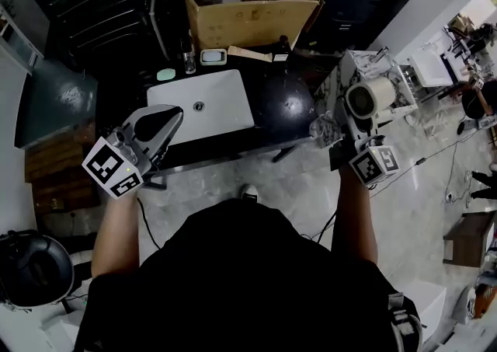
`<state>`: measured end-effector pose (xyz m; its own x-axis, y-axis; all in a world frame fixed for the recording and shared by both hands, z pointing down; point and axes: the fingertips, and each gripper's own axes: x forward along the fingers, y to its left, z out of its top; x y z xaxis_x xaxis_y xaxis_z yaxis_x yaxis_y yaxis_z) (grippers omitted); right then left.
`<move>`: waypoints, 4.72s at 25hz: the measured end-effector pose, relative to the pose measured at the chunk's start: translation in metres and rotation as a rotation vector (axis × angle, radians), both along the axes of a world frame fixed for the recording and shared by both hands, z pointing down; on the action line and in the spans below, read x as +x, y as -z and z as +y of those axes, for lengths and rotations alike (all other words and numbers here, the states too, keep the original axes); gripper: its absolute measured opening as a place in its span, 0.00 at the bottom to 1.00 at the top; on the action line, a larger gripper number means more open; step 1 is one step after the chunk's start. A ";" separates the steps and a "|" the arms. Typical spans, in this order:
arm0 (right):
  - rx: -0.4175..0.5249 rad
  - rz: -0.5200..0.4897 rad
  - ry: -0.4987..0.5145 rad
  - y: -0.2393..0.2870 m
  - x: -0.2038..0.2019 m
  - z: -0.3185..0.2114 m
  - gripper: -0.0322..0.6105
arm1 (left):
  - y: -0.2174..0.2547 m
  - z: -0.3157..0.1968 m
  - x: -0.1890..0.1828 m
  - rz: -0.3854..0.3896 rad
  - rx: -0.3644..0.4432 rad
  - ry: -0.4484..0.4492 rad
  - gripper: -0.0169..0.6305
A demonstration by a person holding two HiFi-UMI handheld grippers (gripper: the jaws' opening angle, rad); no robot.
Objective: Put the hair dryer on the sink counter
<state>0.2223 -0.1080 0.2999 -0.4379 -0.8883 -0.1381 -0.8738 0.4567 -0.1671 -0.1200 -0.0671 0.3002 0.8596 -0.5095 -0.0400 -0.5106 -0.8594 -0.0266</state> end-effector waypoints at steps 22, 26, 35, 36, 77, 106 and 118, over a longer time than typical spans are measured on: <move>-0.049 -0.024 0.049 -0.012 0.046 -0.096 0.36 | -0.015 -0.073 0.044 0.020 -0.069 0.049 0.05; -0.058 -0.026 0.047 -0.014 0.046 -0.096 0.36 | -0.019 -0.072 0.042 0.022 -0.079 0.051 0.05; -0.083 -0.031 0.066 -0.026 0.048 -0.104 0.36 | -0.023 -0.080 0.046 0.019 -0.089 0.064 0.05; -0.088 -0.032 0.067 -0.028 0.050 -0.106 0.36 | -0.024 -0.081 0.048 0.018 -0.092 0.065 0.05; -0.193 -0.072 0.116 -0.061 0.051 -0.173 0.35 | -0.042 -0.136 0.043 0.025 -0.152 0.104 0.05; -0.534 0.051 0.038 -0.179 0.060 -0.171 0.34 | -0.061 -0.111 0.052 -0.011 -0.173 0.011 0.05; -0.853 0.193 0.073 -0.298 0.054 -0.181 0.34 | -0.087 -0.105 0.050 -0.023 -0.240 0.040 0.05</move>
<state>0.2760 -0.2893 0.5976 -0.4453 -0.6234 0.6427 -0.8953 0.2994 -0.3298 -0.0702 -0.1719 0.3872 0.8376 -0.5361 0.1054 -0.5463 -0.8214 0.1637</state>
